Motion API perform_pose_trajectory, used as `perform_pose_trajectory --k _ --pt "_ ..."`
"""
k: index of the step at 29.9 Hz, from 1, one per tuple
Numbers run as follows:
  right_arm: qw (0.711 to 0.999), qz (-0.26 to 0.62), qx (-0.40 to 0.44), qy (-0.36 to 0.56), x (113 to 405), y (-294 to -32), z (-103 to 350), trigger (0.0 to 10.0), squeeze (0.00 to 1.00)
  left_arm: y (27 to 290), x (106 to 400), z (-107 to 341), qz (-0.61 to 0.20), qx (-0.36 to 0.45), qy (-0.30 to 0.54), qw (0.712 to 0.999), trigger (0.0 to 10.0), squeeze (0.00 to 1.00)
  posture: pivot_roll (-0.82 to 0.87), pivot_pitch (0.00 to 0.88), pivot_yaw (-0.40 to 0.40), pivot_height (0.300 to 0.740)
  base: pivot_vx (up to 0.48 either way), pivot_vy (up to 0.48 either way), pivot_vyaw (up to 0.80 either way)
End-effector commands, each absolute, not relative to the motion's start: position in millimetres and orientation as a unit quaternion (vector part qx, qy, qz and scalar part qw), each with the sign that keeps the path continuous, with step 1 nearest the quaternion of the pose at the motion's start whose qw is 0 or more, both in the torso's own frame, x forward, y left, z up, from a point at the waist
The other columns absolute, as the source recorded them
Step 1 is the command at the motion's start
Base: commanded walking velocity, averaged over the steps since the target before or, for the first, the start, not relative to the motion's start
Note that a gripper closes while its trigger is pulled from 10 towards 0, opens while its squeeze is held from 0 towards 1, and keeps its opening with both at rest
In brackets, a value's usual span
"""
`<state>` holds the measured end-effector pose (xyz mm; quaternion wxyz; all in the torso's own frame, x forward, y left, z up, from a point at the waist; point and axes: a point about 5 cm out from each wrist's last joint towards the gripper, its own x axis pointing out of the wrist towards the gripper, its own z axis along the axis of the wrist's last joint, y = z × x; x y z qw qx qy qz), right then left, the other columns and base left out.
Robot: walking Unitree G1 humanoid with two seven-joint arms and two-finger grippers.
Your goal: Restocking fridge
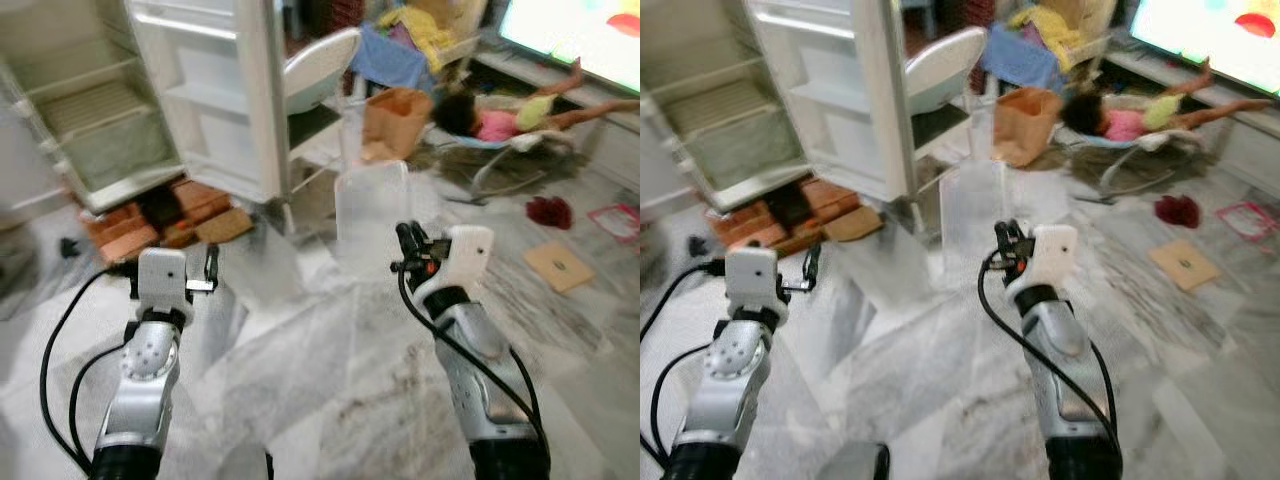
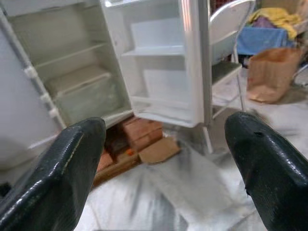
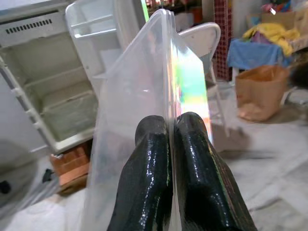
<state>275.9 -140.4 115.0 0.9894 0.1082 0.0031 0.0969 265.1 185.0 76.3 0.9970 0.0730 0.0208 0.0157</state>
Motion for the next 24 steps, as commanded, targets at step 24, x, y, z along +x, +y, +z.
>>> perform_pose_trajectory --k 24 --pt "0.988 0.144 0.045 -0.007 276.8 -122.5 120.8 10.0 0.0 184.7 275.1 89.2 0.041 0.094 -0.018 0.995 10.0 0.0 -0.01 0.051 -0.027 0.74 0.0 0.472 0.0"
